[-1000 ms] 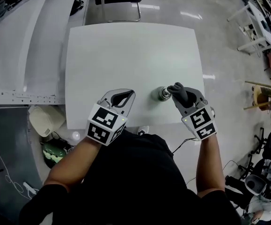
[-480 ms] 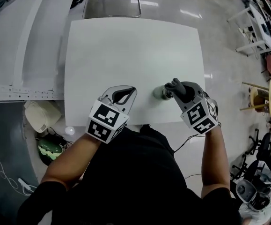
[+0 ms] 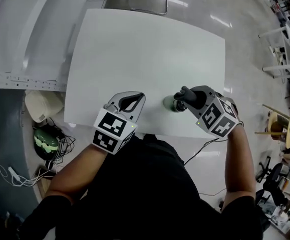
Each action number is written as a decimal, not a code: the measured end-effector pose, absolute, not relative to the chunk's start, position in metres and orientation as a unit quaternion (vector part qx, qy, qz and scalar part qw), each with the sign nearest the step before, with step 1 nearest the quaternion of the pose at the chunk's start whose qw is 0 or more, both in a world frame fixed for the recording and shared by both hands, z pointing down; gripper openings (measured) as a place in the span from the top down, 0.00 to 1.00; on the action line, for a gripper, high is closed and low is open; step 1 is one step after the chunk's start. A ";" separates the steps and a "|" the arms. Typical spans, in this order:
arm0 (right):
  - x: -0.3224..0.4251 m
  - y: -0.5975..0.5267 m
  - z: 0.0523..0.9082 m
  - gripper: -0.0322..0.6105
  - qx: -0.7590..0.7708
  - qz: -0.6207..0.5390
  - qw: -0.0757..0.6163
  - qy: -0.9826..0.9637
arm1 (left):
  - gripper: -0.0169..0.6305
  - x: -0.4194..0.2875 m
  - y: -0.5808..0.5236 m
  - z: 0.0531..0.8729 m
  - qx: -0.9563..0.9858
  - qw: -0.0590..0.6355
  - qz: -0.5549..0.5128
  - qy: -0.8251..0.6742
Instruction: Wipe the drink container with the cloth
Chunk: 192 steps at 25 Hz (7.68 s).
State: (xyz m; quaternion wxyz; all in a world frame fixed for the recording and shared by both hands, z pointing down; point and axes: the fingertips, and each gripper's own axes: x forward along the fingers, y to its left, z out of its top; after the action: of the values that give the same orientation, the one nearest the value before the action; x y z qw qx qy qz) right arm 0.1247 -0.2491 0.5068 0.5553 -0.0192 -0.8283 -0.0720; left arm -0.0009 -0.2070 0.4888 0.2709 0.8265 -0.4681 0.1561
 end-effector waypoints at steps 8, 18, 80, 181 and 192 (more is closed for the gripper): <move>0.117 -0.262 0.517 0.77 -0.104 -0.059 0.556 -0.822 | 0.95 0.007 -0.217 0.497 0.809 0.287 0.160 -0.487; 0.103 -0.269 0.539 0.77 -0.192 0.003 0.549 -0.813 | 0.95 0.010 -0.225 0.514 0.794 0.310 0.160 -0.498; 0.087 -0.307 0.593 0.77 -0.121 0.012 0.548 -0.828 | 0.95 -0.011 -0.209 0.502 0.789 0.311 0.159 -0.506; 0.118 0.087 0.400 0.77 0.491 0.195 0.026 -0.849 | 0.95 0.030 0.059 0.400 0.927 0.143 0.152 -0.312; 0.101 0.087 0.400 0.77 0.493 0.190 0.035 -0.848 | 0.95 0.015 0.059 0.401 0.931 0.137 0.157 -0.299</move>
State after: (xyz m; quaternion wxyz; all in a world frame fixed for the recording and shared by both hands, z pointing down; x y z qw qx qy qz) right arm 0.1007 0.0867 0.3996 0.0353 0.4930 -0.8484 0.1897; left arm 0.0151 0.0592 0.4010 0.1369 0.9313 -0.2991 0.1566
